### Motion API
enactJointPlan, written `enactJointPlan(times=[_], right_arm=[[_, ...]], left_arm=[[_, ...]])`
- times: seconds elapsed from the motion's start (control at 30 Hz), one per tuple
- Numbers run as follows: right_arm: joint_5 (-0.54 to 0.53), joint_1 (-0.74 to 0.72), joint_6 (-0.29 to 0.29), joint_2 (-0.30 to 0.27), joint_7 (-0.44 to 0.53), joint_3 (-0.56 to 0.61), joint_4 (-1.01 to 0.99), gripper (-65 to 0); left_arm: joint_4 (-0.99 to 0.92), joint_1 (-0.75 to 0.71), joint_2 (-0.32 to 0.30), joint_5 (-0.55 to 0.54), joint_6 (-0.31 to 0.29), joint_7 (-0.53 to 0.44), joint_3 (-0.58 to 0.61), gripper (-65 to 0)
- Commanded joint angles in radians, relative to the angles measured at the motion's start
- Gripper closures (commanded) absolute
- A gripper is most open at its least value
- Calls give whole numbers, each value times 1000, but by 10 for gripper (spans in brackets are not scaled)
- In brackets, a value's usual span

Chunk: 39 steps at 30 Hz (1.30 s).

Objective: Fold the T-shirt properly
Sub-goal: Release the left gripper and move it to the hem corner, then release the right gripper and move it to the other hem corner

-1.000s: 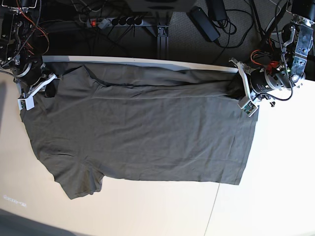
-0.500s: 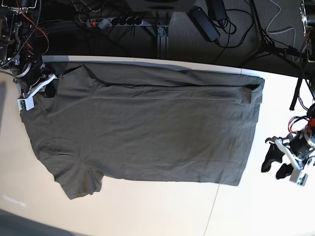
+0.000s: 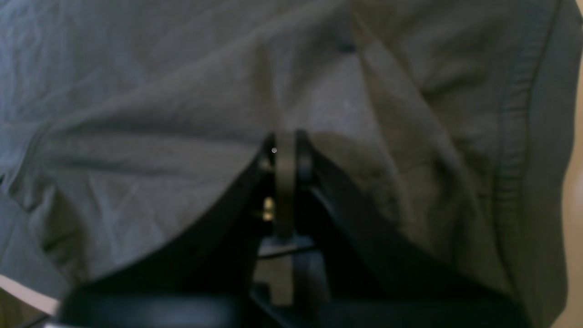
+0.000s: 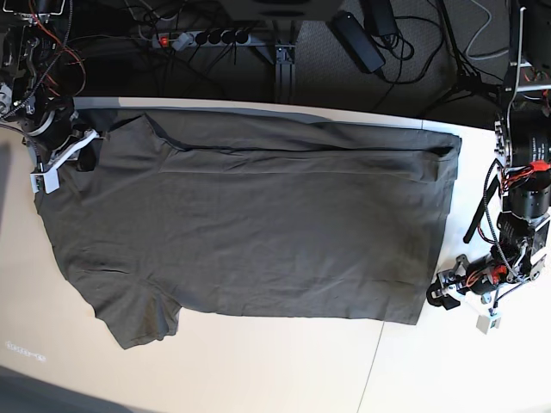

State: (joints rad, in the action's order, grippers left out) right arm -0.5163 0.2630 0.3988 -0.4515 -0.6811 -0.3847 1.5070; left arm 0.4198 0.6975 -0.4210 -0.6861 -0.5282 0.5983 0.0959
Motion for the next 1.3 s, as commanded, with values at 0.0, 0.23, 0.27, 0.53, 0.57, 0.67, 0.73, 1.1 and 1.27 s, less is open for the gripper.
enactJointPlan(times=[0.0, 0.23, 0.27, 0.53, 0.57, 0.67, 0.73, 1.1, 1.27], right_arm=[[16, -2, 27, -19, -9, -8, 6, 0], [-4, -2, 27, -18, -9, -8, 7, 0], [-7, -2, 27, -19, -9, -8, 7, 0], [-8, -2, 27, -18, -12, -8, 7, 0], [-8, -2, 27, -19, -11, -8, 7, 0], [-8, -2, 27, -18, -11, -8, 7, 0], [-8, -2, 27, -19, -11, -8, 7, 0], [-95, -2, 27, -19, 12, -15, 21, 0], [-161, -8, 27, -19, 18, -70, 110, 0]], left_arm=[[-5, 37, -8, 5, -9, -12, -4, -395], [-11, 31, 48, 51, -7, 23, -4, -395], [-11, 31, 60, 55, -7, 27, -4, -395], [-11, 31, 131, 78, -7, 47, -4, -394], [-11, 31, 138, 86, -7, 45, -4, -394], [-11, 31, 147, 116, -7, -2, -4, -393], [-11, 31, 146, 139, -7, -50, -4, -361], [-11, 31, 141, 156, -8, -95, -4, 0], [-11, 31, 142, 156, -11, -93, -4, 0]])
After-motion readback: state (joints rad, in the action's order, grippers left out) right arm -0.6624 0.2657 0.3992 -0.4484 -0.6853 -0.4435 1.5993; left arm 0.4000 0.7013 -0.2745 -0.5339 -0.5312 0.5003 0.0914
